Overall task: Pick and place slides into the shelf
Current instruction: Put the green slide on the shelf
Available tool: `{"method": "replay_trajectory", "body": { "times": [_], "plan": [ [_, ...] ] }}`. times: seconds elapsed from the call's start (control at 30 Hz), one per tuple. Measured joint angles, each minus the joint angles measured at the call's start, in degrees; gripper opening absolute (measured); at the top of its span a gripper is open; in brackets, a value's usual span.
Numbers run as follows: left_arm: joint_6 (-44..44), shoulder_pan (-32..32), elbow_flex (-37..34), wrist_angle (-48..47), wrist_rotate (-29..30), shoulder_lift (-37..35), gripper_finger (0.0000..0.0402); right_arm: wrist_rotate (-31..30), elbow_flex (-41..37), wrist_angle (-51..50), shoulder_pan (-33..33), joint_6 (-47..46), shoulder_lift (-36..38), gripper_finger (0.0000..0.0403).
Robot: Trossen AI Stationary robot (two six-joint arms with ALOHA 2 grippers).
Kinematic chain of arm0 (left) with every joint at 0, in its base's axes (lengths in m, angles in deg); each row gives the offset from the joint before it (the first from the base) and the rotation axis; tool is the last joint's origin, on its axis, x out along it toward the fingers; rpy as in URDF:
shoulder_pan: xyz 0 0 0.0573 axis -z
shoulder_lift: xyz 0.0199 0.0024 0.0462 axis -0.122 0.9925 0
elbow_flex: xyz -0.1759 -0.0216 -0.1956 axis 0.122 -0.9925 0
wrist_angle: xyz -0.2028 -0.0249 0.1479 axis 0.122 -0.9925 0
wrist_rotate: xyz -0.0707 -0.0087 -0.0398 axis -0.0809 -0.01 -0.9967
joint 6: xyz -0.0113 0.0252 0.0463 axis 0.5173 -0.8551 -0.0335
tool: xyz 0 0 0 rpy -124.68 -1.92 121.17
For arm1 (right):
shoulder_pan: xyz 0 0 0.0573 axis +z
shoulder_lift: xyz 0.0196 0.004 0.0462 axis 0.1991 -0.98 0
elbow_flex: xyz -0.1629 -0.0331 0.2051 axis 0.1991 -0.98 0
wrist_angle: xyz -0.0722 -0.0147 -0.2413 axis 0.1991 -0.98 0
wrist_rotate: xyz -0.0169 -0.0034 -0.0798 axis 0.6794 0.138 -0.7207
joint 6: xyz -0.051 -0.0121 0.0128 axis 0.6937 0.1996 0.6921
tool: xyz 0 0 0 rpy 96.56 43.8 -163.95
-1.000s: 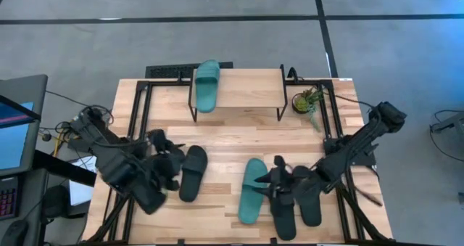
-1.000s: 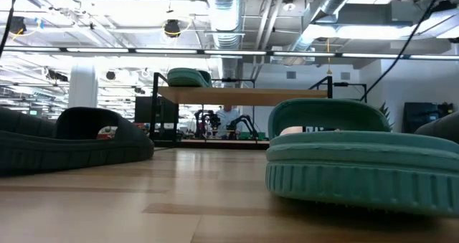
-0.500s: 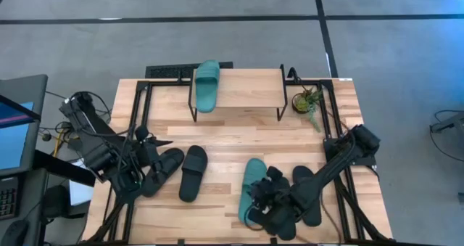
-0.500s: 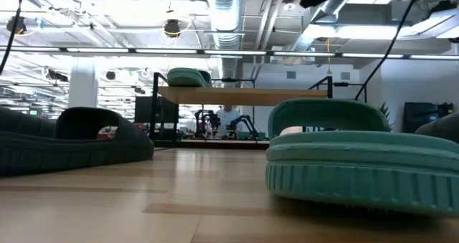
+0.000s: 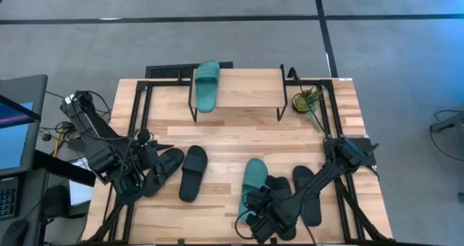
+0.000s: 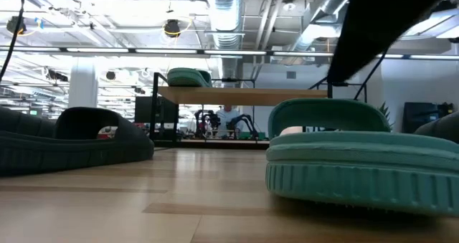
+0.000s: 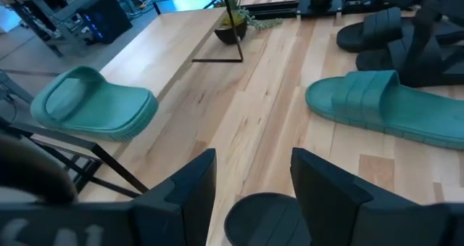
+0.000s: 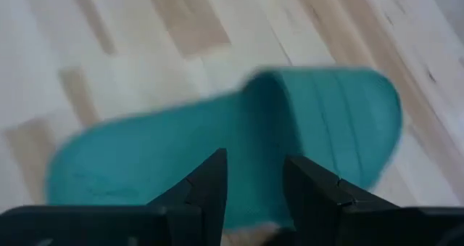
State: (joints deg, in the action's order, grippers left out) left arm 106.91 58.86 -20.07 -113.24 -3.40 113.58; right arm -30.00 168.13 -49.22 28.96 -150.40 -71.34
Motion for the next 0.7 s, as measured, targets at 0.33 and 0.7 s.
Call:
{"method": "replay_trajectory", "body": {
  "times": [0.33, 0.7],
  "plan": [
    [0.9, 1.4, 0.0, 0.6, 1.4, 0.0, 0.0167, -2.3, 0.1, -3.9, -0.1, 4.8, 0.7, 0.0122],
    [2.4, 1.4, 0.0, 0.5, 2.9, 0.0, 0.0167, -2.3, 0.1, -0.4, -2.3, 16.4, 0.7, 0.0122]
  ]
}}
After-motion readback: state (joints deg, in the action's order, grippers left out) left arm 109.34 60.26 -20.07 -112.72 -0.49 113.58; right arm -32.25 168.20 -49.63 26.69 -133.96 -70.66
